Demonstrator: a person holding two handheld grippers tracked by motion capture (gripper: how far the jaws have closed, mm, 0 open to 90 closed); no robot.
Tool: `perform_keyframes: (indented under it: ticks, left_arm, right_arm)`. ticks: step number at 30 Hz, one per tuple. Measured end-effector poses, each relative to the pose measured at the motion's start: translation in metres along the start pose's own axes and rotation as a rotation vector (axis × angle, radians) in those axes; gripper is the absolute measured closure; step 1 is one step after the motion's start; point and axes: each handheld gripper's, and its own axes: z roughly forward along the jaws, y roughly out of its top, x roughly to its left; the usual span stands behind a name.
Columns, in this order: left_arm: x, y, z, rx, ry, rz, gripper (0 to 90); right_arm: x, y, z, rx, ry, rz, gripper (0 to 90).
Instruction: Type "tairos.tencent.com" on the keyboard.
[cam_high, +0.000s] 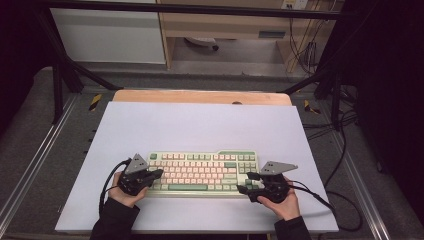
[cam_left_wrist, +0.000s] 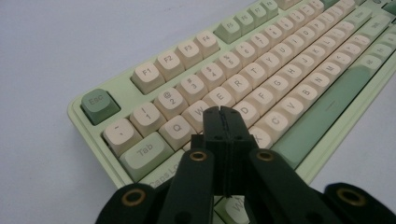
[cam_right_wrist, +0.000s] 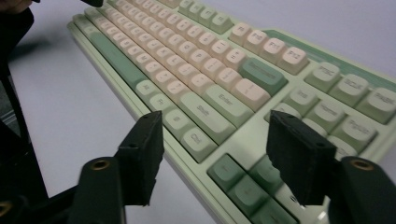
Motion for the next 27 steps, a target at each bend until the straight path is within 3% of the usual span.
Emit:
perform_keyframes:
  ticks: [16, 27]
  left_arm:
    - [0.0, 0.0, 0.001, -0.002, -0.002, 0.002, 90.0]
    - [-0.001, 0.0, 0.001, -0.003, -0.003, 0.004, 90.0]
  right_arm:
    - [0.024, 0.027, 0.033, 0.018, 0.066, -0.031, 69.2]
    - [0.031, 0.042, 0.053, 0.017, 0.069, 0.008, 83.2]
